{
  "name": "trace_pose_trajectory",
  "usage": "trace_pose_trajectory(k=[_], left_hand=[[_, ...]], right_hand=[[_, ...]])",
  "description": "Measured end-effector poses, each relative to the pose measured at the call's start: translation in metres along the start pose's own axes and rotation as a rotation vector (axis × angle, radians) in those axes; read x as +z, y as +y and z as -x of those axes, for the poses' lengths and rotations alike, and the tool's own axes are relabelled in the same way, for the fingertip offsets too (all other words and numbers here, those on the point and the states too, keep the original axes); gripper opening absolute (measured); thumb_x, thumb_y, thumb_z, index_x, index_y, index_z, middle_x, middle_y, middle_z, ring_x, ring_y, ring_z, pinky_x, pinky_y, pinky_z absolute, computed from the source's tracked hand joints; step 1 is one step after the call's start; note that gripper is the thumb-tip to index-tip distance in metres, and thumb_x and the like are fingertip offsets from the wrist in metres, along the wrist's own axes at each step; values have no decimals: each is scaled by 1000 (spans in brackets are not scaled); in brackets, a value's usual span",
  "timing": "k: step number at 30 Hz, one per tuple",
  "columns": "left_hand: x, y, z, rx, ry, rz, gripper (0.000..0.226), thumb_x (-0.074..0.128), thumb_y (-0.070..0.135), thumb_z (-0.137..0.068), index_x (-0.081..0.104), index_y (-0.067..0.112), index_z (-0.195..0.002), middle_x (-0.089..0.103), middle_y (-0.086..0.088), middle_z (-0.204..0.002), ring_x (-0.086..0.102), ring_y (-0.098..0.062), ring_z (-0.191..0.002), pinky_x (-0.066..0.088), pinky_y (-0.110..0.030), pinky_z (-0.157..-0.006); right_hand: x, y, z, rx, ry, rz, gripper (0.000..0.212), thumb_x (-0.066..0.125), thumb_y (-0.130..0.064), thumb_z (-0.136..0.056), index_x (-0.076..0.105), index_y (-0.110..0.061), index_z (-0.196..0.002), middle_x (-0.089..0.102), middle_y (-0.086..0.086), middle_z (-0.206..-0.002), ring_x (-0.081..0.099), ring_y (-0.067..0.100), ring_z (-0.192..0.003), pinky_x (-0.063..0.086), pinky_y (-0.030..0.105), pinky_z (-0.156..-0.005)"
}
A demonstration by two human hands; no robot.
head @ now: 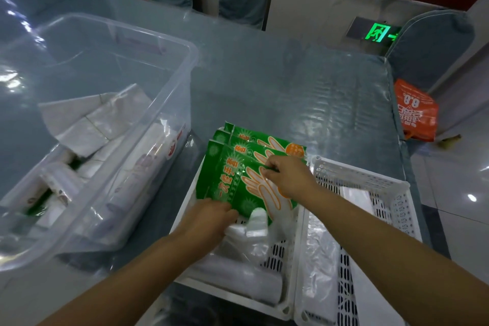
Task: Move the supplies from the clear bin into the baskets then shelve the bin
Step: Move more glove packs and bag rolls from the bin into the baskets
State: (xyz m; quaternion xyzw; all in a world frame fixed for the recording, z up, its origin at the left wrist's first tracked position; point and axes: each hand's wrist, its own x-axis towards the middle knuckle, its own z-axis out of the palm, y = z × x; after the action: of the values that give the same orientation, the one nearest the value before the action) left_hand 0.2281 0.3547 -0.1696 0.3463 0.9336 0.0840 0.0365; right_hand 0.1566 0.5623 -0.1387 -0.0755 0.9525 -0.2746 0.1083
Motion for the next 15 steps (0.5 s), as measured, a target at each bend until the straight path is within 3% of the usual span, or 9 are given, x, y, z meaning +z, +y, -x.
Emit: trace_pose_trajectory(k=[4, 8, 11, 15], left_hand=[[9, 3, -8, 28, -18, -1, 35, 81, 21, -34, 67, 26, -66, 66, 11, -70, 64, -12, -72, 50, -22, -66], [13, 1, -22, -33, -48, -1, 31, 74, 17, -51, 69, 22, -81, 67, 3, -88, 60, -21, -94, 44, -33, -88], [17, -2, -32, -71, -42, 11, 28, 69, 16, -61, 67, 21, -88, 65, 2, -95, 55, -22, -101, 39, -35, -92], [19, -5, -39, -96, -74, 59, 21, 60, 21, -76, 64, 21, -97, 62, 3, -104, 49, -19, -106, 34, -33, -91]], right_hand=[[13, 1, -2, -53, 105, 223, 21, 59, -35, -87, 65, -16, -82, 67, 7, -75, 59, 25, -71, 37, 29, -59], [17, 2, -12, -51, 211, 328, 25, 60, -39, -85, 70, -17, -80, 69, 7, -76, 58, 25, -77, 40, 34, -74], [15, 4, -22, -38, 275, 368, 25, 60, -42, -84, 71, -19, -80, 69, 5, -79, 55, 25, -82, 35, 36, -77], [14, 5, -28, -52, 223, 448, 25, 58, -45, -84, 68, -21, -84, 67, 2, -90, 52, 23, -90, 33, 38, -81]])
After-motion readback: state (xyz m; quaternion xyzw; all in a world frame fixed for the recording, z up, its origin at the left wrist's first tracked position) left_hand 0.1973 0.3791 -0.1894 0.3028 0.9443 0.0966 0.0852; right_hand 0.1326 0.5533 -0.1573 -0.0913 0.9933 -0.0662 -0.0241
